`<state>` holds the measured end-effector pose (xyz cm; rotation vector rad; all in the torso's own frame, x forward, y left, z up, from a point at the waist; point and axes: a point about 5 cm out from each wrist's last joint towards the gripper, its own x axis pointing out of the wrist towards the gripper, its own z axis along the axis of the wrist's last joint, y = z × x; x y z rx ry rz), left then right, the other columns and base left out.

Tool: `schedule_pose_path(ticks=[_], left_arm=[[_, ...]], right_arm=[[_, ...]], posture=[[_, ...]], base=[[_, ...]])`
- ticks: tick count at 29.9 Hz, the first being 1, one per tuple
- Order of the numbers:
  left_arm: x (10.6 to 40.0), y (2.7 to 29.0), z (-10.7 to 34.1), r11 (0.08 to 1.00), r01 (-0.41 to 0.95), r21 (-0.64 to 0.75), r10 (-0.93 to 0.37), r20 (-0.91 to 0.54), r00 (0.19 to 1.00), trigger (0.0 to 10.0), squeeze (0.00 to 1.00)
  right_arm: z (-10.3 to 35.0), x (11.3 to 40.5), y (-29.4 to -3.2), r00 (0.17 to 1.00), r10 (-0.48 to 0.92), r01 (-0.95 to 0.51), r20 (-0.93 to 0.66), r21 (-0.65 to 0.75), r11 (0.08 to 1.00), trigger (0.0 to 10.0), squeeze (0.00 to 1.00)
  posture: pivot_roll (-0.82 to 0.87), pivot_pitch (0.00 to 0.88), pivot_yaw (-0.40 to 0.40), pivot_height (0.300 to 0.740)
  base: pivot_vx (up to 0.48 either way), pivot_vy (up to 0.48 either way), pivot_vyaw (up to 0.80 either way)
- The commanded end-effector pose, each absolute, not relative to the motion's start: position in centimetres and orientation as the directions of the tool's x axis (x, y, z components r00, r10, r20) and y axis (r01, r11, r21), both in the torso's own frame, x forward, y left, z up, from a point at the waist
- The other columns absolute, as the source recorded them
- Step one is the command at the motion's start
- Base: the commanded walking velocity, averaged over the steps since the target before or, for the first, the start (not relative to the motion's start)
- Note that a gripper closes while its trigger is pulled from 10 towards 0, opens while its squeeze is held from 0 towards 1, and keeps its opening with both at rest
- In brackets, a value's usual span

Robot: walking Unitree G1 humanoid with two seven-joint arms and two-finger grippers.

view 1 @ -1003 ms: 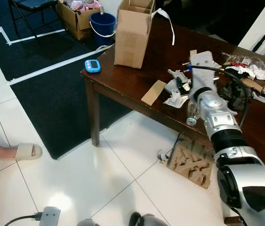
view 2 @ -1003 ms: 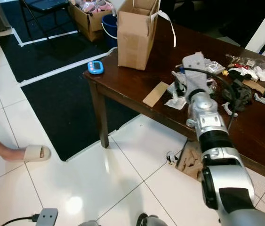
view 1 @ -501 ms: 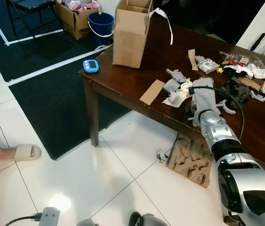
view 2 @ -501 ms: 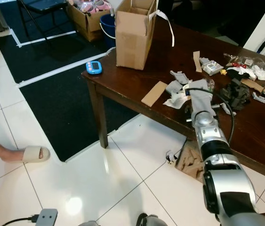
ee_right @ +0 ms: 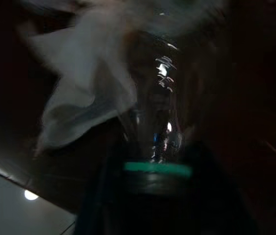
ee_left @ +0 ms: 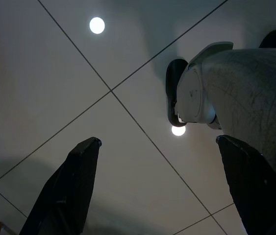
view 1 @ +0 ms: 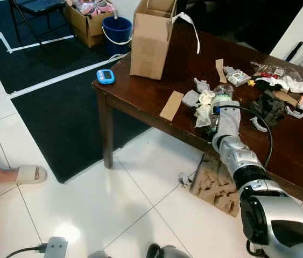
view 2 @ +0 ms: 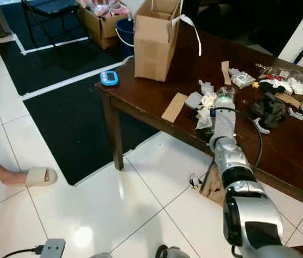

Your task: Picking trash to rubbish bin

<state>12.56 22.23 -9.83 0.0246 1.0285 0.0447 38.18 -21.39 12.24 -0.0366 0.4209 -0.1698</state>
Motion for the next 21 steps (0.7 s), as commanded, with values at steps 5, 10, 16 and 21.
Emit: schedule_pose_path(ticks=[5, 10, 16, 21], left_arm=[[11.2, 21.0, -10.5, 1.0, -0.016, 0.001, 0.008, -0.882, 0.471, 10.0, 0.0], [11.3, 21.0, -10.5, 1.0, -0.014, 0.001, 0.008, -0.882, 0.471, 10.0, 0.0], [11.4, 20.9, -10.5, 1.0, -0.011, 0.002, 0.007, -0.881, 0.473, 10.0, 0.0], [11.5, 21.2, -10.4, 0.999, -0.044, 0.006, 0.026, -0.873, 0.487, 10.0, 0.0]], right_arm=[[9.8, 37.0, -21.9, 0.849, -0.198, 0.202, -0.49, -0.045, 0.978, 0.0, 0.0], [10.4, 37.2, -22.3, 0.866, -0.231, 0.257, -0.444, -0.003, 0.966, 0.0, 0.0], [11.6, 37.7, -22.6, 0.898, -0.245, 0.309, -0.366, 0.128, 0.943, 0.0, 0.0], [13.5, 38.4, -22.8, 0.94, -0.221, 0.304, -0.259, 0.348, 0.887, 0.0, 0.0]], posture=[[0.24, 0.155, -0.097, 0.74], [0.24, 0.155, -0.097, 0.74], [0.24, 0.155, -0.097, 0.74], [0.24, 0.155, -0.097, 0.74]], base=[[0.0, 0.0, 0.0], [0.0, 0.0, 0.0], [0.0, 0.0, 0.0], [0.0, 0.0, 0.0]])
